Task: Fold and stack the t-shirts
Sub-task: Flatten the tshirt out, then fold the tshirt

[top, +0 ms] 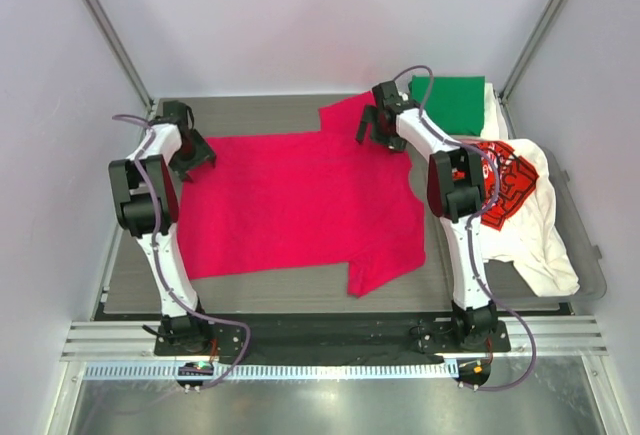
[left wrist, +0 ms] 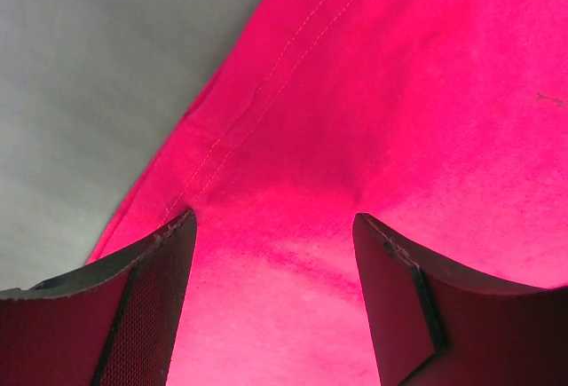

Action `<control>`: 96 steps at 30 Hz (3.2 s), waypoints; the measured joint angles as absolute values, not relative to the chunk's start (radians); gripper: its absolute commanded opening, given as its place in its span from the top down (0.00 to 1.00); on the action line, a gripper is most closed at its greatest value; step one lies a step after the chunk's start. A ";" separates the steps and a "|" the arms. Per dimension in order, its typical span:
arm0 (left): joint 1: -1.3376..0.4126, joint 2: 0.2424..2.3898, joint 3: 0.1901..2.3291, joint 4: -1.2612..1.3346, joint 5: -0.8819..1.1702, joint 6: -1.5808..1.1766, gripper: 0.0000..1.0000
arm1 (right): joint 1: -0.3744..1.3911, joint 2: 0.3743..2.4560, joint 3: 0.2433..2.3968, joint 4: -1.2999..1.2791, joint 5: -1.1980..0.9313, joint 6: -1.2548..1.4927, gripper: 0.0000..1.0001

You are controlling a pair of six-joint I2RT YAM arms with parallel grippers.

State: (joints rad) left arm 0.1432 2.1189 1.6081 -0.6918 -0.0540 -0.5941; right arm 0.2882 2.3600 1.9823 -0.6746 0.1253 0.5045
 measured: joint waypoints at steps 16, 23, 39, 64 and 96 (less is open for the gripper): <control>0.144 2.026 1.706 -0.737 -0.038 -0.595 0.20 | 0.280 2.412 2.174 -0.646 -0.023 0.505 0.00; 0.186 1.434 1.305 -0.679 -0.070 -0.661 0.24 | 0.313 1.786 1.582 -0.561 0.032 0.569 0.01; 0.262 1.092 0.636 -0.672 -0.174 -0.933 0.35 | 0.341 0.939 0.666 -0.582 0.103 0.838 0.00; 0.231 1.274 0.574 -0.418 -0.241 -0.958 1.00 | 0.330 1.078 0.607 -0.543 0.117 0.835 0.06; 0.230 1.135 0.521 -0.441 -0.140 -0.953 1.00 | 0.532 1.225 0.500 -0.268 0.042 1.008 0.75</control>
